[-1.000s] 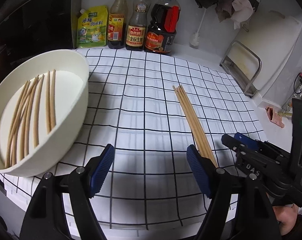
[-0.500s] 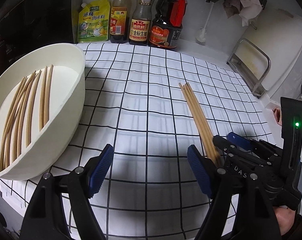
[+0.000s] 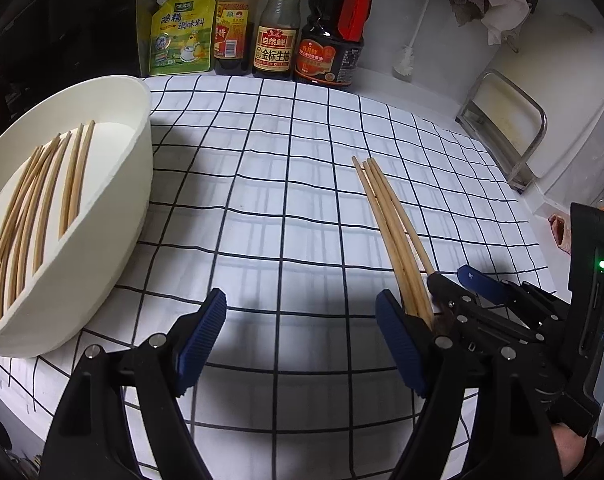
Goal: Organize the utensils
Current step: 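Withdraw both open tools from the basin toward the remaining chopsticks, then close the right tool on one wooden chopstick while the left tool grasps another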
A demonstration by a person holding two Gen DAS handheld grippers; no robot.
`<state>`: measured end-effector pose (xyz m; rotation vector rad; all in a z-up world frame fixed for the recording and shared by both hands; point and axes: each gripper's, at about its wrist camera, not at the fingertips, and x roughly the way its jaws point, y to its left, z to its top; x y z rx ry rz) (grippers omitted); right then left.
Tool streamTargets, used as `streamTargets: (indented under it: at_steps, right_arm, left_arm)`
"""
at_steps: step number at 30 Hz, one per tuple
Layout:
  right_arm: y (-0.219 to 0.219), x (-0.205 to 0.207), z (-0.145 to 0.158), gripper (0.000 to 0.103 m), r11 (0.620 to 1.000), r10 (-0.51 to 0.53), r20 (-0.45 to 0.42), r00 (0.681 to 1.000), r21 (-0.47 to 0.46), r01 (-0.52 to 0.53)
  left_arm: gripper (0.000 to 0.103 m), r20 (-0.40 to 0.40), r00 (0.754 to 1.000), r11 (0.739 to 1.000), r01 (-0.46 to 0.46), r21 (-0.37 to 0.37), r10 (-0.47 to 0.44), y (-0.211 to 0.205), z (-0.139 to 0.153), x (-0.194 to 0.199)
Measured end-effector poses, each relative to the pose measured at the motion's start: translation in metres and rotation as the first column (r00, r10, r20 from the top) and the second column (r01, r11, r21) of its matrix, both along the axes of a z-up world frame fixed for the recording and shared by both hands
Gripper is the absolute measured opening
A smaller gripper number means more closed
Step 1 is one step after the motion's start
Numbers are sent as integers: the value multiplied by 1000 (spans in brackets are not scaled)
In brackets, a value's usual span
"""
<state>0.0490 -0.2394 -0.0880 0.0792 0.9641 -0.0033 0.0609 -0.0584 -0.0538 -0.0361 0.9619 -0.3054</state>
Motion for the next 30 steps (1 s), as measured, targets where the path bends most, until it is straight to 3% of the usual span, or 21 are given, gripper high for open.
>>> streamTargets:
  at_steps: [17,30]
  right_arm:
    - [-48,-9,1,37,995,-83,11,996,53,83]
    - [-53,-9,1,37,995,-79,16,997,62,78]
  left_arm:
    - [77,-35,999,1000,15,11,-15,-44,-21,11]
    - [77,-39,999,996,24,89,-21,-61,-30,21]
